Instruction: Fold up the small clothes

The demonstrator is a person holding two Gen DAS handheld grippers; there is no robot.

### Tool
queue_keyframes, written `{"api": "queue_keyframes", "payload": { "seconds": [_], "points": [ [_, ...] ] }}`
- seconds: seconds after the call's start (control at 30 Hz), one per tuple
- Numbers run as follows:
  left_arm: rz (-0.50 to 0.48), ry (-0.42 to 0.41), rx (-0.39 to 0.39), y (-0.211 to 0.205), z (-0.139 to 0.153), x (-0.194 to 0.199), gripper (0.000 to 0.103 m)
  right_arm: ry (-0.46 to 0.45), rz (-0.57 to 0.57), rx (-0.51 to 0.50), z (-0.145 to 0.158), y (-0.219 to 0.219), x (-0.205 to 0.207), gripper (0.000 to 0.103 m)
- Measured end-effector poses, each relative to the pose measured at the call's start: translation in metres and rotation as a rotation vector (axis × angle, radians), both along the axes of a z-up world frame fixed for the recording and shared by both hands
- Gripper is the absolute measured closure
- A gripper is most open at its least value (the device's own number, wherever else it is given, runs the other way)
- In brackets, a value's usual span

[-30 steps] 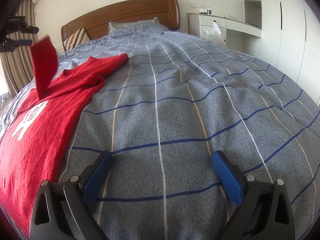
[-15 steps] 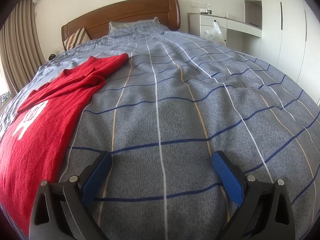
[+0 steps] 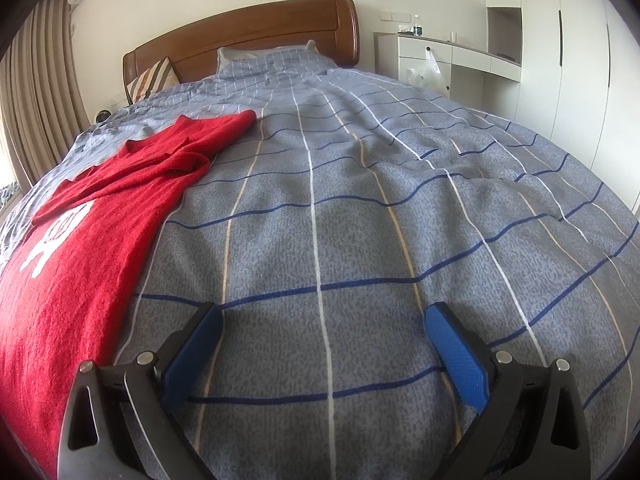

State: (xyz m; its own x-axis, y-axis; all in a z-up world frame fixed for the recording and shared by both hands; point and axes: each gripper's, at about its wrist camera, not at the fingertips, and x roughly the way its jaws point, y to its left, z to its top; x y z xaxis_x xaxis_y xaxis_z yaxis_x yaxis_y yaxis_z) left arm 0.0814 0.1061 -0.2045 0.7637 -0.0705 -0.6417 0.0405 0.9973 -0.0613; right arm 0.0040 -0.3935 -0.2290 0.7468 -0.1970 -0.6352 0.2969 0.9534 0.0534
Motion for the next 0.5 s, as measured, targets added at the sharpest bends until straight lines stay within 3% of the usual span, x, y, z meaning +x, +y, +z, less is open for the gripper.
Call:
{"api": "queue_keyframes", "payload": {
  "seconds": [0.5],
  "points": [
    [0.001, -0.010, 0.007, 0.0022, -0.0030, -0.0006, 0.001, -0.002, 0.000, -0.003, -0.0004, 0.0003, -0.0001, 0.002]
  ]
}}
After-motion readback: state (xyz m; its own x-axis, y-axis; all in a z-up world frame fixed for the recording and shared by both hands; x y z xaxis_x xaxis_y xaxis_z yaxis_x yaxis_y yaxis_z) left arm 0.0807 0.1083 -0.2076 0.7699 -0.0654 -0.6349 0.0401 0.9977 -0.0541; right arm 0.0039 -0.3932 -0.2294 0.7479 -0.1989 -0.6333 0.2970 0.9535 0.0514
